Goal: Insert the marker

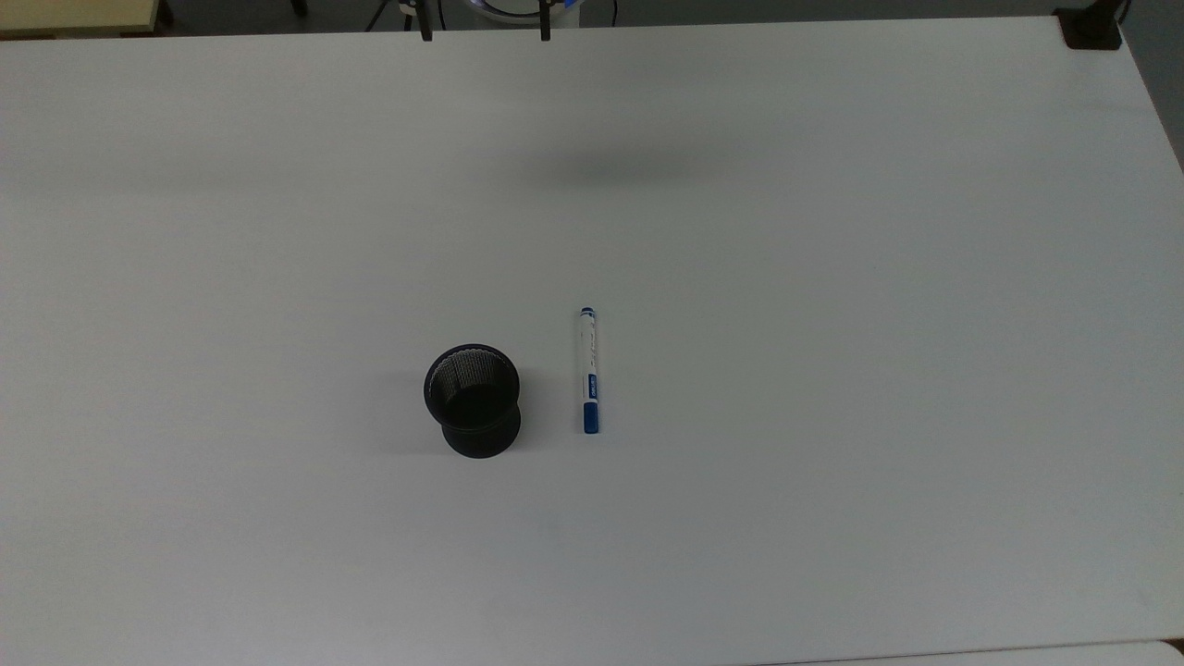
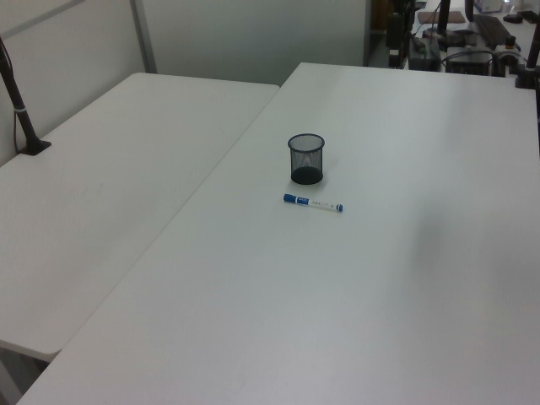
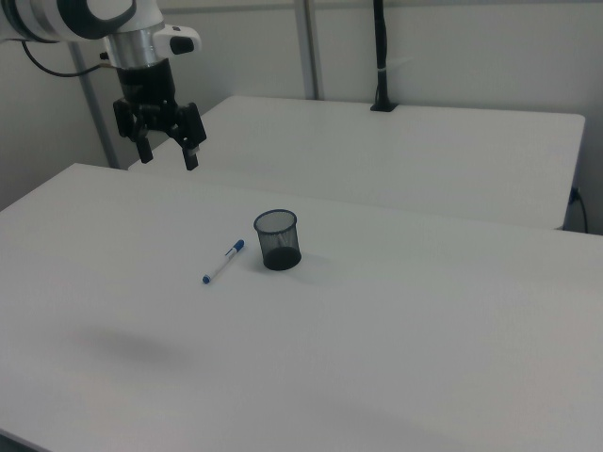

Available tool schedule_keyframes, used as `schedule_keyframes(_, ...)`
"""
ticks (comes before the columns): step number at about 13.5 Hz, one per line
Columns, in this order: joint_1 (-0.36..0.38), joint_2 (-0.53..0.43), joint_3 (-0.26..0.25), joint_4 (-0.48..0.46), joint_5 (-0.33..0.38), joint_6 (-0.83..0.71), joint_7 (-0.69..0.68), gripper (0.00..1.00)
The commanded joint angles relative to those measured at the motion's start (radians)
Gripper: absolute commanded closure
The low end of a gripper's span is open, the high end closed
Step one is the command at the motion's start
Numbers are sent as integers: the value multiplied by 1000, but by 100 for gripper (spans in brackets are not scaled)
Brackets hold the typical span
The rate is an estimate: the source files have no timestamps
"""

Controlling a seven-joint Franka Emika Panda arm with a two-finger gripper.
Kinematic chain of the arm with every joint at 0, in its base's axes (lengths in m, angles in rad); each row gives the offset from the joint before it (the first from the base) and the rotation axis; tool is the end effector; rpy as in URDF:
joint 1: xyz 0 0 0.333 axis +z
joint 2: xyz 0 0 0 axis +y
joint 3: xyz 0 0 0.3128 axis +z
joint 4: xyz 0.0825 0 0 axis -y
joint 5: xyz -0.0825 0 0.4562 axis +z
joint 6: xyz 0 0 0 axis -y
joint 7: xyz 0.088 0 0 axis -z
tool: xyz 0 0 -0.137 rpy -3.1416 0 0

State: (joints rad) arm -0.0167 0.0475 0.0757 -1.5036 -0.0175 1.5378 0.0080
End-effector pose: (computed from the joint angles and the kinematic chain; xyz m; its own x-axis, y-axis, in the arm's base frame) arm 0.6370 0.0342 0.5949 0.9986 0.0504 -0.0130 0.0505 -0.9986 0.0140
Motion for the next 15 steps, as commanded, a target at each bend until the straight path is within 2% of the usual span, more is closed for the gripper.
schedule_keyframes(1,6,1,-5,-6,-50,2,-34,0)
schedule_keyframes(7,7,6,-5,-3,-47,8,-34,0)
schedule_keyframes(10,7,25,-5,-4,-41,69,-33,0)
schedule_keyframes(15,15,141,-1,-6,-39,227,-17,0)
